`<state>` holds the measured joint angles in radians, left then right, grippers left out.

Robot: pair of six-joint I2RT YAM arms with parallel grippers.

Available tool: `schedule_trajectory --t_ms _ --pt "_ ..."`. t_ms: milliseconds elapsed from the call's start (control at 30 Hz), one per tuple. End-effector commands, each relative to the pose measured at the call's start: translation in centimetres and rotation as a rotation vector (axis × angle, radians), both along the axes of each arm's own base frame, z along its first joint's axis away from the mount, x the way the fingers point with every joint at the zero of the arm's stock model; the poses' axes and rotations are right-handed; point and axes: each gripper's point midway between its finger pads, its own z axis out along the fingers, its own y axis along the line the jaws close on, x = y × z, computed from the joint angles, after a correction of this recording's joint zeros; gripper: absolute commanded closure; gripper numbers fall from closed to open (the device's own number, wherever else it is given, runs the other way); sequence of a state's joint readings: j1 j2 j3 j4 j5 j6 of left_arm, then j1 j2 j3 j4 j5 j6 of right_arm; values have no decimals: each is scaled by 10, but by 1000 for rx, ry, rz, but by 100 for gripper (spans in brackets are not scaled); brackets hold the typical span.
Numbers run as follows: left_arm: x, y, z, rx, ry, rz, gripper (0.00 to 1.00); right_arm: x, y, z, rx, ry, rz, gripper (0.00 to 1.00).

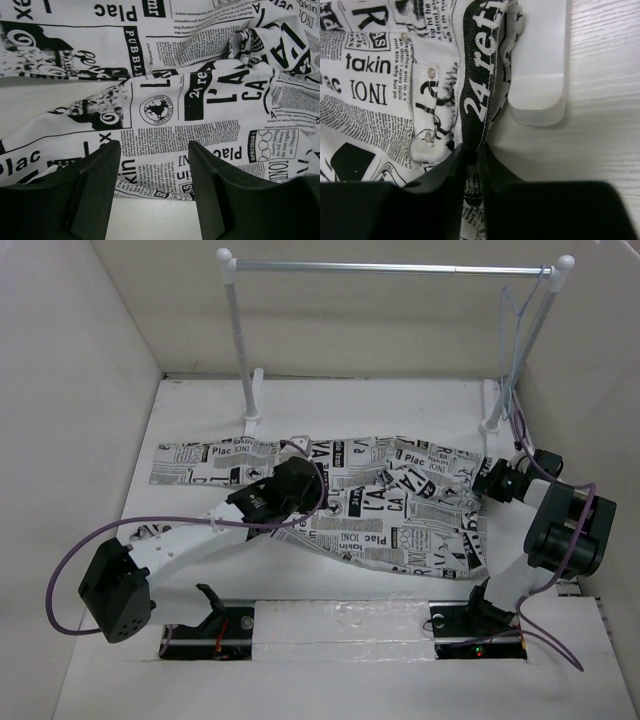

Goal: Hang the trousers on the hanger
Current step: Flatten out the trousers at the center of the board.

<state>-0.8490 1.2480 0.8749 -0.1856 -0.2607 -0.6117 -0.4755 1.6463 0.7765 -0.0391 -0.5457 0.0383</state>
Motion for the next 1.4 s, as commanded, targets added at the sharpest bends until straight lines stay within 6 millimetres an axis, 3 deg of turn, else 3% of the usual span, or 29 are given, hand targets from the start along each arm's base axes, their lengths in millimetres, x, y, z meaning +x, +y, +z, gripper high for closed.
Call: schedule_trajectory --t_ms 0,67,233,333,400,433,467,500,567,633,700,767,833,867,900,933,967,1033,1067,1100,1133,1167,1200,1233,1267,1333,1367 --pt "12 10 21 -5 -61 76 48 3 7 5 80 -64 -10 82" --pt "18 19 21 5 -59 110 48 6 4 16 81 -96 -16 98" --pt "25 36 23 40 -53 163 47 20 -25 84 -44 -189 -60 100" --pt "27 42 33 56 -72 184 45 26 -59 107 -142 -168 -148 100" --pt "28 44 37 69 -78 190 43 32 -82 107 -215 -136 -174 100" --pt "27 46 40 72 -79 196 43 40 -93 117 -243 -132 -192 100" --pt "28 49 42 79 -85 206 42 43 -105 102 -281 -84 -193 100" --pt "30 52 43 84 -85 219 40 47 -111 101 -295 -73 -197 100" --pt "35 68 40 95 -65 266 39 50 -125 100 -321 -19 -226 62" --pt "45 95 36 94 -32 337 38 54 -120 109 -330 -35 -202 33" --pt "53 117 35 70 -13 395 38 56 -97 129 -327 -89 -145 28" --pt "63 152 27 8 41 470 38 58 -54 144 -303 -152 -55 31" --pt "65 179 17 -35 87 528 39 37 -7 159 -314 -226 11 41" --pt "67 205 15 -81 115 590 40 33 42 161 -286 -261 106 49" --pt "64 215 7 -91 141 607 41 13 75 138 -262 -243 179 58" --pt "60 224 4 -87 162 619 42 8 107 161 -248 -362 222 84" --pt "58 236 3 -70 168 651 42 -9 173 158 -191 -396 368 93" --pt "53 261 9 -27 166 738 42 -31 240 149 -122 -442 545 100" --pt "53 272 15 -12 147 777 42 -44 274 147 -93 -447 658 99" --pt "58 277 36 -30 96 792 44 -75 328 143 -65 -444 844 97" --pt "59 277 47 -38 79 798 45 -81 359 161 -62 -480 935 90" --pt "62 277 57 -58 58 803 45 -89 388 136 -101 -439 1084 82" --pt "67 274 78 -90 8 789 46 -115 423 135 -90 -435 1211 74" --pt "73 266 93 -133 -31 752 47 -122 441 133 -94 -434 1270 54" --pt "74 263 105 -158 -64 734 48 -122 468 129 -67 -433 1336 44" --pt "75 258 132 -201 -132 710 49 -136 503 128 11 -457 1432 31" --pt "72 254 142 -207 -146 701 50 -134 533 112 53 -409 1476 29"
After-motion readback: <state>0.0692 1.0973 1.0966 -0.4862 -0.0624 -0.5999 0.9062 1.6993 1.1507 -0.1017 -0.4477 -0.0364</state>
